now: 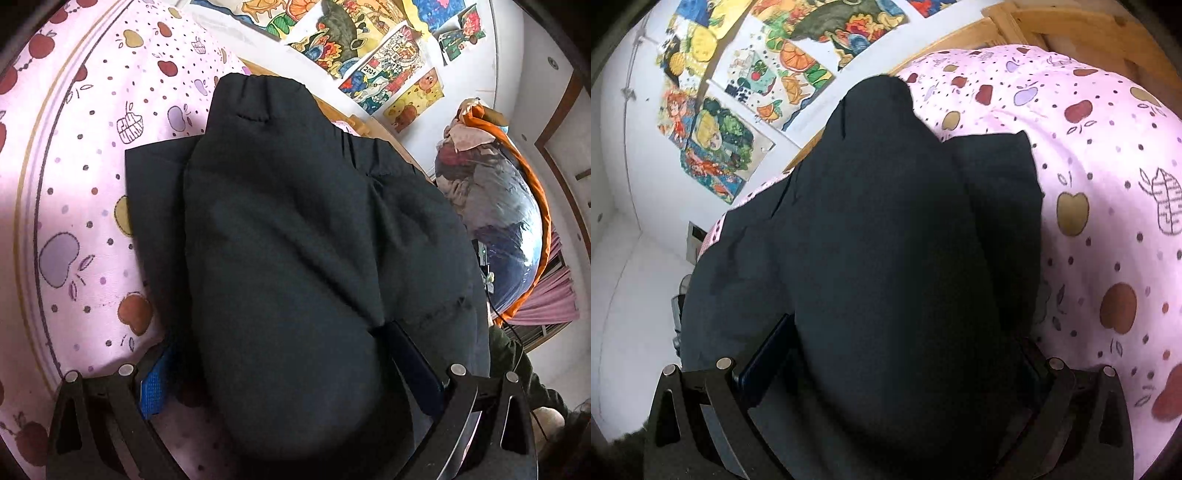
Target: Fold large clothes
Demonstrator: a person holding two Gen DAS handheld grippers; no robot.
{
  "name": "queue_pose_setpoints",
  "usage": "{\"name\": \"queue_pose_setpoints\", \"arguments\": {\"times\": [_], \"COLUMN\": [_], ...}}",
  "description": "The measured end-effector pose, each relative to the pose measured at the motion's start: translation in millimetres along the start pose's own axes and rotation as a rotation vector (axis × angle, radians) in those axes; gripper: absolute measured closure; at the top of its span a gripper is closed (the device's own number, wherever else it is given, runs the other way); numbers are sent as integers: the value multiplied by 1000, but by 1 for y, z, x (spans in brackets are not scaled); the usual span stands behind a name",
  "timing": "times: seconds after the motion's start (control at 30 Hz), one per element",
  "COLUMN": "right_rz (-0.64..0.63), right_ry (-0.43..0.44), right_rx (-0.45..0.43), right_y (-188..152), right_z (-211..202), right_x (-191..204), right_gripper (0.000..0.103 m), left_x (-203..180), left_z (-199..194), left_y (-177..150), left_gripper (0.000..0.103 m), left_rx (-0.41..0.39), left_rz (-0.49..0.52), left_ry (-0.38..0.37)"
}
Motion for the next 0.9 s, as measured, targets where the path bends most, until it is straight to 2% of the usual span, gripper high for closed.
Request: {"name": "queue_pose_setpoints", "arguments": {"times": [0.17, 0.4, 0.5, 0.63, 0.9], "right_rz": [-36, -49, -54, -50, -47], "right_ry": [72, 26, 28, 50, 13], "right_rx": [44, 34, 1, -40, -27], "right_y": [-15, -23, -26, -32, -29], "right_z": [4, 9, 6, -2, 3], "right_x": [2, 3, 4, -3, 0], "right_gripper": [1, 1, 1, 1, 1], "left_x": [-5, -9, -12, -17, -22], "left_z": [4, 4, 1, 1, 1], "left_y": [-1, 0, 2, 5, 2], "left_gripper": [0, 0, 0, 2, 1], "left_rx": [6, 0, 8, 32, 20], "left_rz": [17, 33, 46, 62, 105], "left_ry": [30, 28, 18, 53, 119]}}
Point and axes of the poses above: each gripper's, at about its wrist camera, not at the fingertips, and z roughly the way its jaws point, x to its left, y to its top, the point moved 2 cm from there along z, roughly the way its jaws point, and after that the axes turned 6 degrees about -y, right-handed, at the moved point
